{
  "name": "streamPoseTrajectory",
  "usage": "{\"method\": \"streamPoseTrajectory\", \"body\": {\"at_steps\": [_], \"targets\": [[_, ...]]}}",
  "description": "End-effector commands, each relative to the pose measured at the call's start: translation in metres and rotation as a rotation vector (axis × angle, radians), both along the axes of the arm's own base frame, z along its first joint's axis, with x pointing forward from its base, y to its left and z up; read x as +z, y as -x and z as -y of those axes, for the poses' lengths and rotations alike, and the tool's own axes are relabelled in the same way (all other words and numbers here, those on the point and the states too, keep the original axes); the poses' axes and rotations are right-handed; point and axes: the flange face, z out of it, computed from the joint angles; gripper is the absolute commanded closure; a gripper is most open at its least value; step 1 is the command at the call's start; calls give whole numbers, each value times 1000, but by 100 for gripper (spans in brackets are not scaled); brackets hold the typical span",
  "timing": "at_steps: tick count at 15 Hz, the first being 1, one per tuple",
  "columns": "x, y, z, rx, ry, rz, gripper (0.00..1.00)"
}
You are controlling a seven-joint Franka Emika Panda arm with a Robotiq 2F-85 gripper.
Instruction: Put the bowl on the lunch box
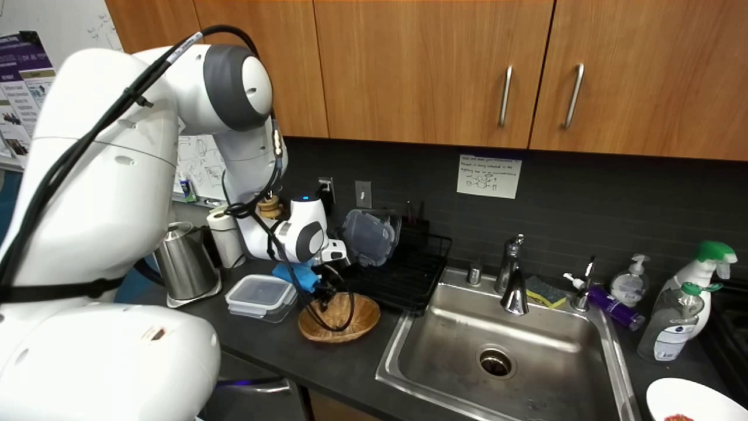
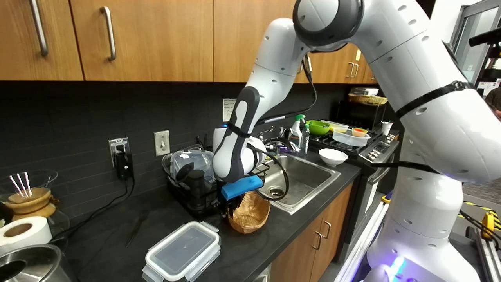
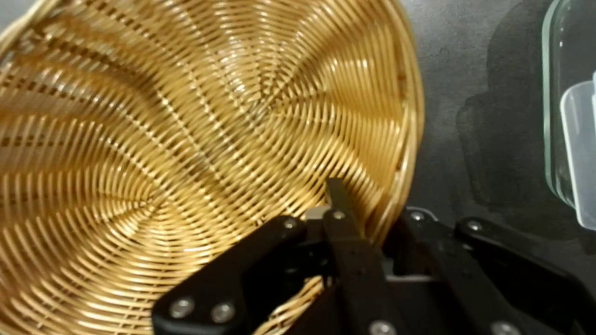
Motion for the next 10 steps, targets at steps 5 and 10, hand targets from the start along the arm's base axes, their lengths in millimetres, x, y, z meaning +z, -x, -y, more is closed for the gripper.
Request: {"method": "streamPoseTrajectory", "body": {"at_steps": [5, 10], "targets": [[4, 18, 2, -30, -50, -72, 96], [5, 25, 3, -44, -42, -102, 97]]}}
